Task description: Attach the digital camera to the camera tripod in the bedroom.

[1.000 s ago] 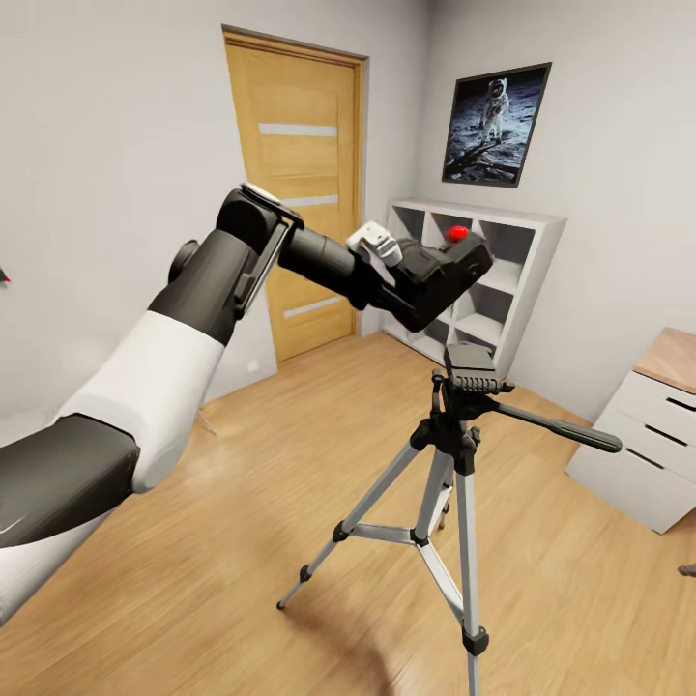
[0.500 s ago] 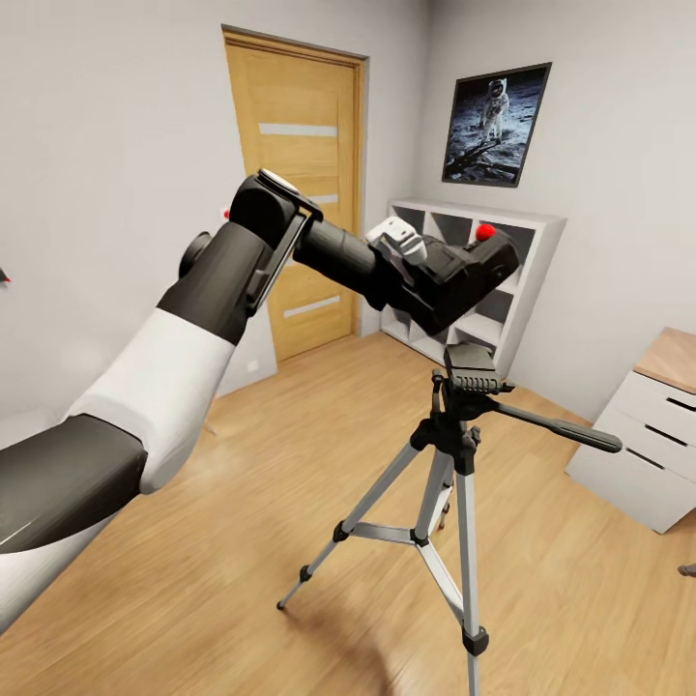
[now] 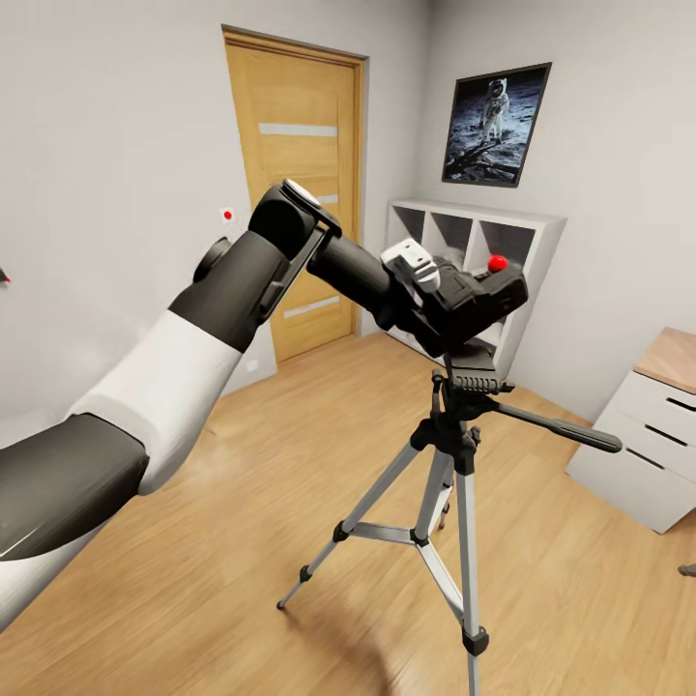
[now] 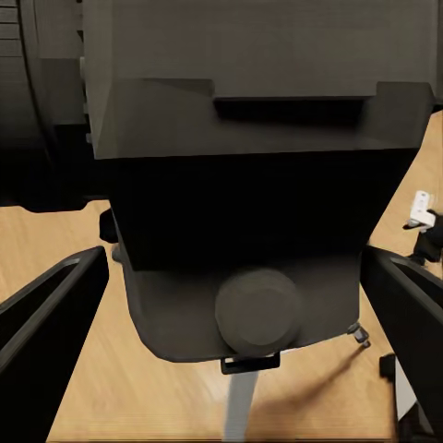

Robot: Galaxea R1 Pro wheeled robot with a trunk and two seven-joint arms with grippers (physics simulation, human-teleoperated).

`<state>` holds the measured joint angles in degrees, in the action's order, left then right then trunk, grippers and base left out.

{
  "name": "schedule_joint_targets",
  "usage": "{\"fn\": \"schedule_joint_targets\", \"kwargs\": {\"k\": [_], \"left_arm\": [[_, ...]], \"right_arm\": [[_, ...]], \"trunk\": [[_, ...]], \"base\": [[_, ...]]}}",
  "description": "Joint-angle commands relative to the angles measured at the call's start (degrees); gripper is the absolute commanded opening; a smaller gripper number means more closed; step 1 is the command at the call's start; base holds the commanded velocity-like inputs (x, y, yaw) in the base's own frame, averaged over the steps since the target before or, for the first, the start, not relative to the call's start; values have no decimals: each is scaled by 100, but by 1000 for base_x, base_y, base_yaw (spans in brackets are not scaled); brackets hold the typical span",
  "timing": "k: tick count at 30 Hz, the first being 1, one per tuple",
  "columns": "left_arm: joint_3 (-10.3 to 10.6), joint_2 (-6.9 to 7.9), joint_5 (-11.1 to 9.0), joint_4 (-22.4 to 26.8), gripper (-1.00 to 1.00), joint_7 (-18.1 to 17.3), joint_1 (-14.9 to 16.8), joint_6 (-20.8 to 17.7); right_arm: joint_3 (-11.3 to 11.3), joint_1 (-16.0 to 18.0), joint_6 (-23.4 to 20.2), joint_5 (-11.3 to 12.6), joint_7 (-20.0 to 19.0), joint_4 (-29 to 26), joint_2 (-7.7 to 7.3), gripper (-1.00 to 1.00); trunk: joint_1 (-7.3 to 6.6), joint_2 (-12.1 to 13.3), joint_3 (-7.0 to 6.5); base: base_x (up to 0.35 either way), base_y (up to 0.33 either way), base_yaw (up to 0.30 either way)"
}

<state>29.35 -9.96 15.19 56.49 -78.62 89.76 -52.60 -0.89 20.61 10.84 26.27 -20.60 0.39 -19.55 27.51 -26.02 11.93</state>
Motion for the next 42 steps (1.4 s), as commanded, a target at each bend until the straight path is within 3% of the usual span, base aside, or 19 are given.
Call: {"fn": "schedule_joint_targets", "kwargs": {"k": [1, 4, 11, 19, 22, 26, 35, 42], "left_arm": [[14, -4, 62, 2, -100, -66, 6, -58], [35, -4, 63, 2, -100, -72, 6, -58], [62, -4, 92, 2, -100, -74, 6, -54], [58, -4, 406, 10, -100, -99, 6, -53], [-32, -4, 304, -73, -100, -156, -2, 41], [1, -4, 318, -70, -100, -124, -2, 86], [-282, -4, 182, -366, -100, -84, -2, 384], [-378, -4, 178, -443, -100, -103, -2, 610]], "right_arm": [[-14, 5, 14, 33, -104, -173, -9, 100], [-11, 5, 11, 28, -228, -516, -120, 100], [21, 5, 20, 43, -306, -733, -282, 100], [27, 5, 23, 49, -312, -758, -344, 100], [73, 104, 31, 124, -391, -856, -246, 100], [77, 235, 32, 127, -391, -986, -117, 100], [64, 364, -11, 131, -452, -1278, 166, 100], [61, 365, -12, 133, -459, -1504, 171, 100]], "trunk": [[3, -11, 11], [3, -11, 11], [3, -11, 11], [3, -11, 11], [3, -11, 11], [3, -11, 11], [3, -11, 11], [3, -11, 11]], "base": [[0, 0, 0], [0, 0, 0], [0, 0, 0], [0, 0, 0], [0, 0, 0], [0, 0, 0], [0, 0, 0], [0, 0, 0]]}}
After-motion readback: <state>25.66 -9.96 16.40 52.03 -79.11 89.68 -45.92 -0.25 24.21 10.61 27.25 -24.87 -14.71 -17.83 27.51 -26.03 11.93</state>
